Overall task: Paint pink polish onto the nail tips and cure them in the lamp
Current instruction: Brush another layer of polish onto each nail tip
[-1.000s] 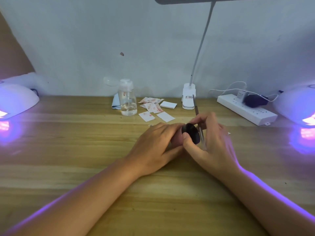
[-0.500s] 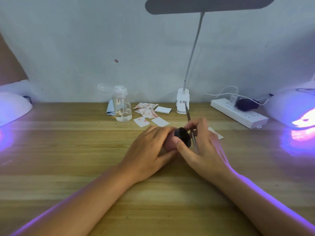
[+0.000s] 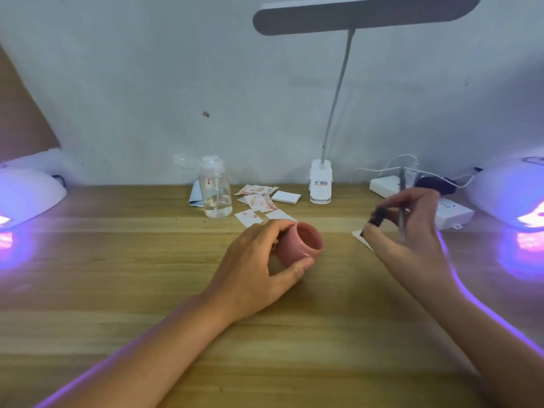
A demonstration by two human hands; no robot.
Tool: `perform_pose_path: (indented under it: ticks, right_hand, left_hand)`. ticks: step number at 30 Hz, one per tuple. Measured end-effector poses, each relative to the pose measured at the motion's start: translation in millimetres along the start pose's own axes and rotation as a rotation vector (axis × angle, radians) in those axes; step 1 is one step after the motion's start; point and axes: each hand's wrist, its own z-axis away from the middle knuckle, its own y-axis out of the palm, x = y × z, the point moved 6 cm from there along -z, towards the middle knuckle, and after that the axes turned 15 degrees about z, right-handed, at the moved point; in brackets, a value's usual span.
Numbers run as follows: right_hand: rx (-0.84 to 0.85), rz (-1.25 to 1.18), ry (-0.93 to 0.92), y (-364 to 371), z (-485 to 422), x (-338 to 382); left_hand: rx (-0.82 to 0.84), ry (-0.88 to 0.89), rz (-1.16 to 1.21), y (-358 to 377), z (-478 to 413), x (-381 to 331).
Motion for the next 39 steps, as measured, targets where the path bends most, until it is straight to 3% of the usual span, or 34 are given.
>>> perform_pose_path:
  ticks: [8,15,17,20,24,29,39]
  right_hand:
    - [0.071,0.347,0.259,-0.5,-7.9,-57.1]
    - [-0.001,0.297,0.401,-9.2,-4.1,-76.0]
    - [-0.088,0.224,0.396,-12.6,-4.5,-70.5]
    - [-0.232,0.062,0.278,-18.6,-3.6,-49.3]
    - [-0.226,-0.024,0.067,-11.5,4.4,-10.8]
    - [-0.259,0.222,-0.286,-1.4,20.2,43.5]
    - [-0.313,0.196,-0.418,-5.6,33.8,69.4]
  left_hand:
    - [0.005,0.032,-0.013,-2.1,3.4,-6.8]
    - [0.034,0.016,-0.056,1.6,4.1,-6.3]
    - [0.052,0.004,-0.076,2.3,4.2,-5.0]
    - [0.048,-0.002,-0.083,2.2,3.4,-2.8]
    - [0.040,-0.031,-0.043,2.1,2.6,-0.6]
    - [0.005,-0.056,0.030,-1.4,4.2,-1.8]
    - [0.061,-0.071,-0.003,3.7,4.1,-2.2]
